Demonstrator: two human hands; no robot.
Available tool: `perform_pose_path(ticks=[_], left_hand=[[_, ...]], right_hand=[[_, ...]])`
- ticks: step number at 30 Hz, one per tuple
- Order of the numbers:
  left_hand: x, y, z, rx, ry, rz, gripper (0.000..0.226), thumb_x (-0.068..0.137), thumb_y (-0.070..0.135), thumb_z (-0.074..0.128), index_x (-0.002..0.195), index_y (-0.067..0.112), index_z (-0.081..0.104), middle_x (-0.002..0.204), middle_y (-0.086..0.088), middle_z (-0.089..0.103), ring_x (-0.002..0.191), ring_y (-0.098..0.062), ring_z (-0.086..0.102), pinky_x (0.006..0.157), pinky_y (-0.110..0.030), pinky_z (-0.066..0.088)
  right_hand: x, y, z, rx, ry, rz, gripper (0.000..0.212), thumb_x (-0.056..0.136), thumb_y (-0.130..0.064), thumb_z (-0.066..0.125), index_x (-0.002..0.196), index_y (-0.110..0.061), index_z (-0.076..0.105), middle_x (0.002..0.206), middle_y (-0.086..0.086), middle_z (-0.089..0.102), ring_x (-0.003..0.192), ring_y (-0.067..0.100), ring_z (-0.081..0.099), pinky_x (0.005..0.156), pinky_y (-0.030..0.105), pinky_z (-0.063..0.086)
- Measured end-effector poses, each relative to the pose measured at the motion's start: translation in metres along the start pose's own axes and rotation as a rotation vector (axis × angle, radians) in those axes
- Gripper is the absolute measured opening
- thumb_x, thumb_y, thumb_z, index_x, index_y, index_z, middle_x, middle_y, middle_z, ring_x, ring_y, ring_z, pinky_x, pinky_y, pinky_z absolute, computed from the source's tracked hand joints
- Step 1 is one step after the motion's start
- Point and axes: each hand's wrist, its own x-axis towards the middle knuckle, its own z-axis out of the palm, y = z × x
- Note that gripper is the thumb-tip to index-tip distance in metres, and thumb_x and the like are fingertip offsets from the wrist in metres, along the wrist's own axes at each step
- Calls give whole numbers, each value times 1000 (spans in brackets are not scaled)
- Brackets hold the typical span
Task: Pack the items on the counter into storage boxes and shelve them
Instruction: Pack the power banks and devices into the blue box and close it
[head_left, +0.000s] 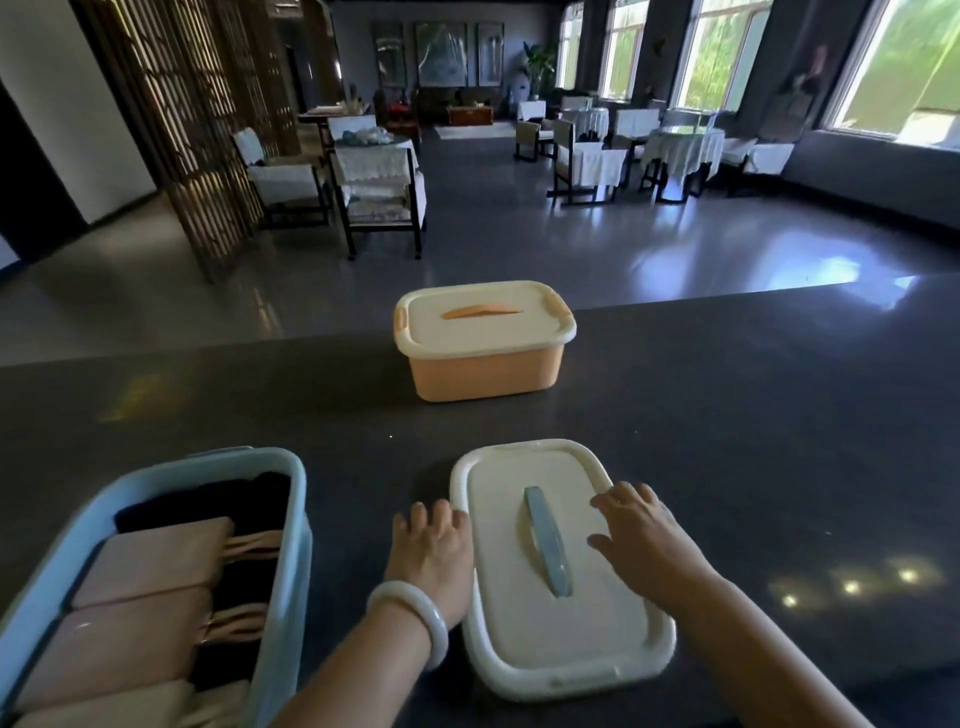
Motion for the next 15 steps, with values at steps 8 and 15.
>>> perform_pose_path(ticks=[8, 15], left_hand=[[16, 30, 27, -147, -76, -228, 48, 98, 49, 38, 132, 15, 45, 131, -3, 41, 119, -25, 41, 99, -37, 37], [13, 27, 33, -446, -119, -441, 36, 95, 46, 46, 120, 21, 55, 133, -4, 34, 120, -26, 35, 102, -37, 38]], right_hand=[[-2, 48, 23, -54, -123, 200, 48, 90, -55, 51, 120, -17, 50, 125, 0, 40, 120, 24, 35, 103, 33, 32], [-6, 48, 38, 100, -76, 228, 49, 89, -55, 52, 132, -33, 51, 140, -1, 33, 127, 25, 26, 109, 35, 23]])
